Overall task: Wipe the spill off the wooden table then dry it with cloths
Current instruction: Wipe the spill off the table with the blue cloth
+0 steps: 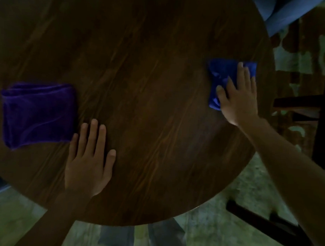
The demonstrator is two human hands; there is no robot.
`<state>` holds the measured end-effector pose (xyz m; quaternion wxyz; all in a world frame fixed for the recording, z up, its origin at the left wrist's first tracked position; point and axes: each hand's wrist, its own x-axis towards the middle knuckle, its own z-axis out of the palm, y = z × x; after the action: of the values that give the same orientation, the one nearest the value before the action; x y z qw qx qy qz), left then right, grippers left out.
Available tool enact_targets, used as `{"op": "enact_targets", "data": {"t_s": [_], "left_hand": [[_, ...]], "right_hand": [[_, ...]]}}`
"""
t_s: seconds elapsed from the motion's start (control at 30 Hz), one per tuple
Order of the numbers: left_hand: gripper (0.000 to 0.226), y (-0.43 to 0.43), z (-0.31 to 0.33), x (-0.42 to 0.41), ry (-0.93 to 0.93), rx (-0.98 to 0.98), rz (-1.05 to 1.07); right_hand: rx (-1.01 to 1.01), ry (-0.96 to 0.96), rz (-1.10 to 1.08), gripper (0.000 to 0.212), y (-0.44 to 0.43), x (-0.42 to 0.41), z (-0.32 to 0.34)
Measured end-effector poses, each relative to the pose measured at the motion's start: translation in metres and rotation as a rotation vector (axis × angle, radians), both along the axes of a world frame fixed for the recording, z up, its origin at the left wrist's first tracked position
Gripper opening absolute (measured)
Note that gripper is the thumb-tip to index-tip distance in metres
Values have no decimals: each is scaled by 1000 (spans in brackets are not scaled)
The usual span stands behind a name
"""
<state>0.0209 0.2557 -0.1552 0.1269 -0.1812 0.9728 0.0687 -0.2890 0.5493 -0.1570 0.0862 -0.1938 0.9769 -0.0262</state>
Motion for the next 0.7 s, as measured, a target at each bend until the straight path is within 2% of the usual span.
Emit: {"op": "enact_targets", "data": {"t_s": [0.03, 0.07, 0.13, 0.2, 0.23, 0.27, 0.3, 0.33, 0.47, 0.5, 0.53, 0.57, 0.6, 0.7], "left_hand": [[70, -1, 0, 1, -3, 0, -2], [70, -2, -1, 1, -5, 1, 1], [72, -5, -2, 3, -17, 0, 3], [73, -5, -2, 3, -17, 1, 6], [73, -5, -2, 3, -16, 2, 9], [73, -4, -2, 2, -16, 4, 11], [74, -3, -2, 0, -16, 6, 11], [74, -2, -1, 0, -13, 10, 9], [74, -1, 0, -3, 12, 22, -3], [74, -1, 0, -4, 12, 26, -8], [74, -3, 0, -2, 16, 25, -7], [74, -6, 0, -3, 16, 26, -3], [75, -8, 0, -3, 17, 27, 3], [76, -8, -2, 1, 16, 28, 17]], "right_hand": [[-5, -1, -64, 61, -2, 13, -1], [26, 21, -17, 61, -6, 38, 0], [43, -6, 333, 65, -5, 114, 2], [27, -116, 761, 69, 15, 187, 5], [21, -117, 920, 69, 30, 195, 6], [18, -128, 990, 67, 43, 182, 8], [30, -106, 958, 66, 52, 158, 6], [30, -54, 826, 65, 57, 129, 2], [-59, 30, -86, 63, 38, 17, -3], [-63, 16, -236, 66, 24, 8, -3], [-59, 7, -281, 66, 11, 13, -4], [-43, 23, -225, 63, -1, 30, -4], [-42, 31, -66, 62, -11, 57, -3], [-11, -135, 687, 68, -1, 185, 2]]}}
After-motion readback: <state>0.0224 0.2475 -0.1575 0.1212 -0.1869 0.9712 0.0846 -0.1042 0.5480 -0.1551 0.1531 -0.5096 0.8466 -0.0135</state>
